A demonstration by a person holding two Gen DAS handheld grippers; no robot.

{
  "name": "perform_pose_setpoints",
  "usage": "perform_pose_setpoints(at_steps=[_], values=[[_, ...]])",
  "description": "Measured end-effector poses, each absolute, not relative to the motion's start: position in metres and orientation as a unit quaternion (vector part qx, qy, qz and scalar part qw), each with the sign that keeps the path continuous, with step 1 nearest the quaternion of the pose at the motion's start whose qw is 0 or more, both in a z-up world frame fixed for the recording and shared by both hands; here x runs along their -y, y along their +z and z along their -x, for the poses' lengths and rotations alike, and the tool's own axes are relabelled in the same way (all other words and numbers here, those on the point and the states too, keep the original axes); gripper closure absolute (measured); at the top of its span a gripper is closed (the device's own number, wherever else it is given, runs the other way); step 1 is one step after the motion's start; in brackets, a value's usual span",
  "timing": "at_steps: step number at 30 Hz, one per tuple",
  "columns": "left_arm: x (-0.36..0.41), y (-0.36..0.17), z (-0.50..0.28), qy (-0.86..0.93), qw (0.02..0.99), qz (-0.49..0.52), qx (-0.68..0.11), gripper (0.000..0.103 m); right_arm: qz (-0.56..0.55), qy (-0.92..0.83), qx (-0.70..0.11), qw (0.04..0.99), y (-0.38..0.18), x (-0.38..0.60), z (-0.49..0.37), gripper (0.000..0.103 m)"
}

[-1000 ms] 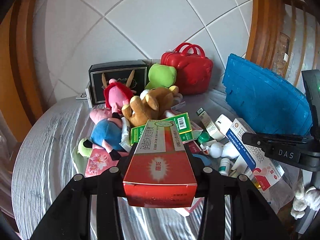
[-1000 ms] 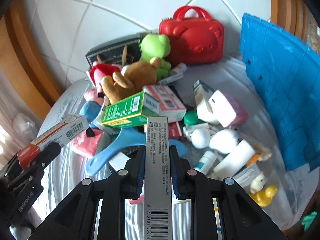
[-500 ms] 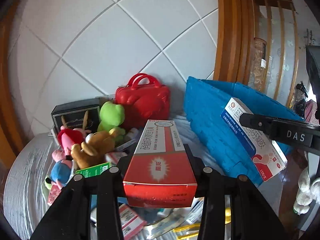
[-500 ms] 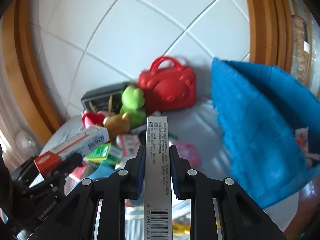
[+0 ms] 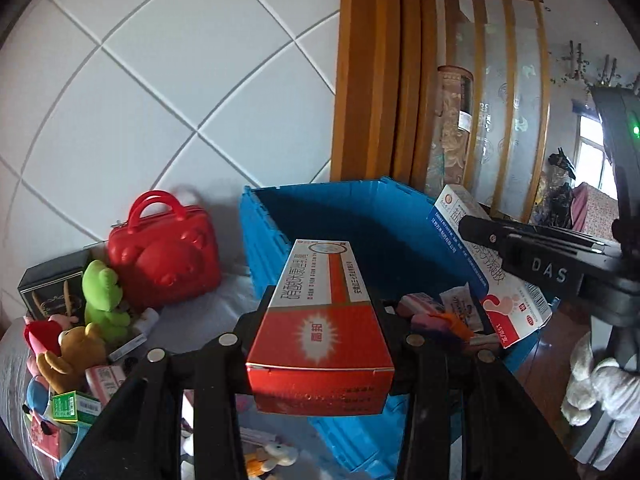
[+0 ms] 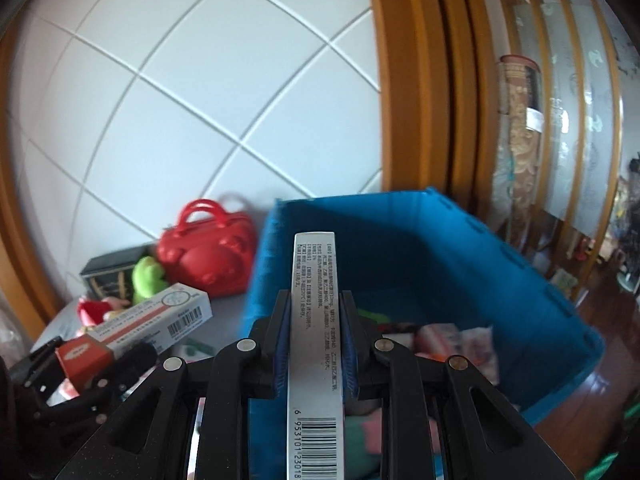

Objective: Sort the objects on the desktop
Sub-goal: 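Carry both boxes over the blue crate and release them inside, then return both tools to the pile of objects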

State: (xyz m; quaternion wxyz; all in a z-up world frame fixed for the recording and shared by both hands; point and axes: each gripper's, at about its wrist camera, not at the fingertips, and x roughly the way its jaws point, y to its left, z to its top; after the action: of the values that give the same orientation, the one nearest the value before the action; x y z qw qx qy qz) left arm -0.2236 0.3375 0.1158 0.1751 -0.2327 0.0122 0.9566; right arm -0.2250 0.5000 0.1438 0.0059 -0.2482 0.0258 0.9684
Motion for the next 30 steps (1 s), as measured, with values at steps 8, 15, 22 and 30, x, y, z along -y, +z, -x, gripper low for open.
perform_pose_setpoints(at_steps=[8,15,22,30], values=[[-0.417,0.109,0.245,0.944,0.191,0.262,-0.057,0.062,0.285,0.957,-0.036,0.046,0.112,-0.577,0.253,0.081],[-0.445,0.098,0.252,0.937,0.198,0.275,-0.091,0.062,0.298,0.951,-0.042,0.072,0.095,-0.611,0.261,0.081],[-0.445,0.096,0.248,0.938,0.196,0.266,-0.103,0.027,0.301,0.945,-0.046,0.115,0.088,-0.628,0.258,0.075],[-0.389,0.105,0.225,0.953,0.164,0.242,-0.074,0.025,0.266,0.954,-0.048,0.127,0.098,-0.620,0.240,0.012]])
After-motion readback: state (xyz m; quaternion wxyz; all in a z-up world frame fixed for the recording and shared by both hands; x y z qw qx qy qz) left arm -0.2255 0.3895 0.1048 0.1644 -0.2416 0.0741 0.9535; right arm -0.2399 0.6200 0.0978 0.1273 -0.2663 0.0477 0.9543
